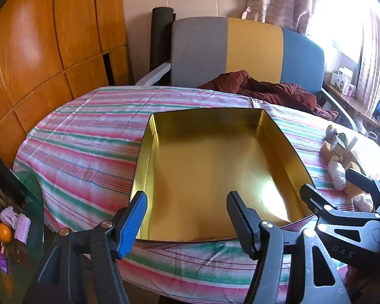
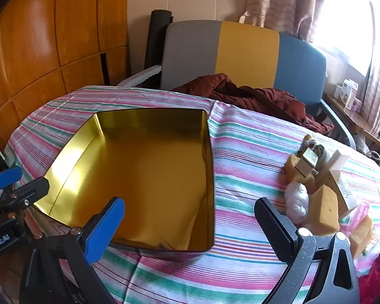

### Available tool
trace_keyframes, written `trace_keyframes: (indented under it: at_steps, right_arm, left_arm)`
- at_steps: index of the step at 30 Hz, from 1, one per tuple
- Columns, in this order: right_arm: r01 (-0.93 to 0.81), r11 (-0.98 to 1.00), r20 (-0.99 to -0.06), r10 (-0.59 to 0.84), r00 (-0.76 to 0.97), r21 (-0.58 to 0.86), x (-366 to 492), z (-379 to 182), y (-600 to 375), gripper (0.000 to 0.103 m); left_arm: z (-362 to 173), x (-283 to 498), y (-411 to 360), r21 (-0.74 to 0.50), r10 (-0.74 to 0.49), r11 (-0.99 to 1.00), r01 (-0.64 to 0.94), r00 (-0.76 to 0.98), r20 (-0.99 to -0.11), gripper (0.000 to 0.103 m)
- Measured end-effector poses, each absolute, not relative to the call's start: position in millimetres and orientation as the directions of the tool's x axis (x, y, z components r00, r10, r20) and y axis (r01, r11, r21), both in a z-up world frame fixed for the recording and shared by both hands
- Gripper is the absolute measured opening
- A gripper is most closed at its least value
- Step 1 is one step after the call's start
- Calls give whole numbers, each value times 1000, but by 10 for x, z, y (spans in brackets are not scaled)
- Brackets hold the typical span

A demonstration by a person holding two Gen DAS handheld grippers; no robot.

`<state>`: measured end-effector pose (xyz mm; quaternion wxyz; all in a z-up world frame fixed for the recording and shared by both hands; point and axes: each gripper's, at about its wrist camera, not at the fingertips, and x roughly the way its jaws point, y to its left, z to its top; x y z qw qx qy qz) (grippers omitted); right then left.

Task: Organize objects
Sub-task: 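Move both tools from the gold tray toward the cluster of items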

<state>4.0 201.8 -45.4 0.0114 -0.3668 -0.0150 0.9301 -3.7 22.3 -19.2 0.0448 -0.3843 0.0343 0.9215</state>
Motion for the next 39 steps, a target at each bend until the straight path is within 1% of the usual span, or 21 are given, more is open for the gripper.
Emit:
trace_keyframes:
  at_steps: [9,17,32,34,37,39]
  right_arm:
    - [-82,-996,-682,87,-726,-39,69,-444,2323,103]
    - [-172,-984,-683,150,-715,-36,139,-401,2714,103]
    - [-356,-933,-685,288,-670,-44,385,-334,3567,103]
    - [-379,-924,-684,305,-662,-44,423,-313,3700,103]
    - [-426,-904,-680,338,-650,-43,503,-262,3953,103]
    - [-459,-888,-677,361,-641,-38,568,-226,4130,103]
  left_arm:
    - [-73,-12,445,89,53,-984,-154,-732,-680,66]
    - [-25,17,614,109,81,-973,-204,-742,-665,66]
    - [-13,5,1006,121,157,-940,-317,-723,-672,66]
    - [-29,-13,1075,111,180,-932,-344,-708,-683,66]
    - [-57,-65,1192,51,248,-914,-402,-655,-714,66]
    - [-83,-85,1281,31,271,-905,-425,-630,-727,70]
